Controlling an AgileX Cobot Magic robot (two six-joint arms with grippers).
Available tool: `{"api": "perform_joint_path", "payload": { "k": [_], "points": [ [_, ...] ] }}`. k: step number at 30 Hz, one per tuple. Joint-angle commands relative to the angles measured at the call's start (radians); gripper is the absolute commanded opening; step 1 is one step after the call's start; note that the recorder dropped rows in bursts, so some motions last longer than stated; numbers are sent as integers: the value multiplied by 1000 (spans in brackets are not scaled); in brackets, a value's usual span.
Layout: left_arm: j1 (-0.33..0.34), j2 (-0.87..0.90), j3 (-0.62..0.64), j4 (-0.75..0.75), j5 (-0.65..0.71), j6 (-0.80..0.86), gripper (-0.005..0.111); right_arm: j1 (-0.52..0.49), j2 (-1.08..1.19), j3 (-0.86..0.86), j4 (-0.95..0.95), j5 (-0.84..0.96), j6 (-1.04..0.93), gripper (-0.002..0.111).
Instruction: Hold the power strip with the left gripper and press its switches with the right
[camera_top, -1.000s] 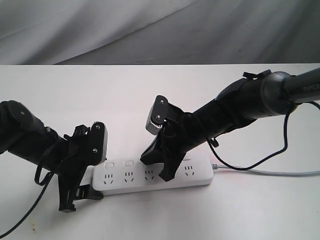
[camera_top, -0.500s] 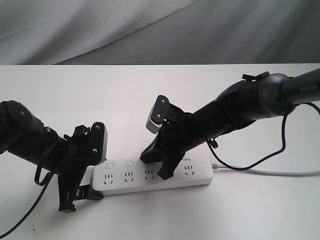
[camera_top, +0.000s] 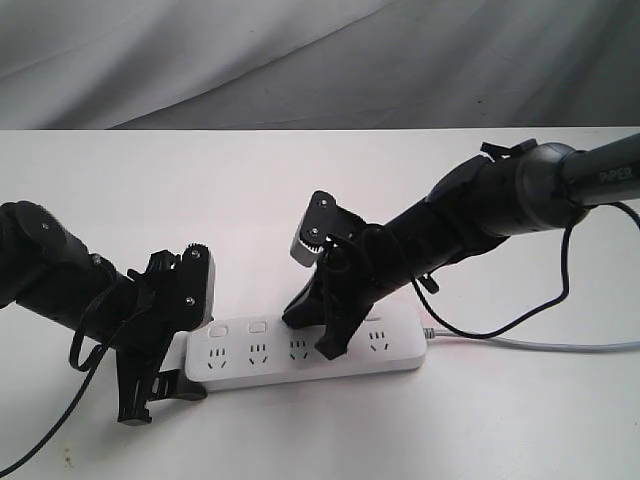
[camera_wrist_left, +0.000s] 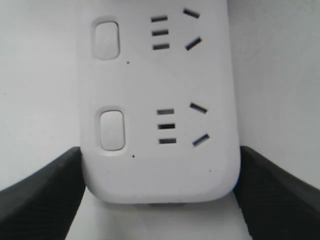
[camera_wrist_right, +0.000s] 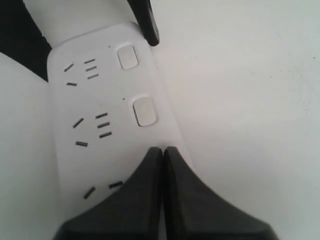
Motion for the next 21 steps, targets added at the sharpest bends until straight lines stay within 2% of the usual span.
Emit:
{"api": "perform_joint_path", "payload": {
  "k": [1,7,11,16,21],
  "points": [
    [-5,-2,-3,3,-22,8,54,1,49,21,-118,-43,30,0],
    [-5,-2,-3,3,-22,8,54,1,45,21,-80,-43,30,0],
    [-5,-2,-3,3,-22,8,54,-13,-125,19,-14,-46,-27,0],
    [-5,-2,-3,3,-22,8,54,-141,-190,76,18,67,3,0],
    [-5,-2,-3,3,-22,8,54,-149,-190,159,143,58,-149,0]
  ]
}}
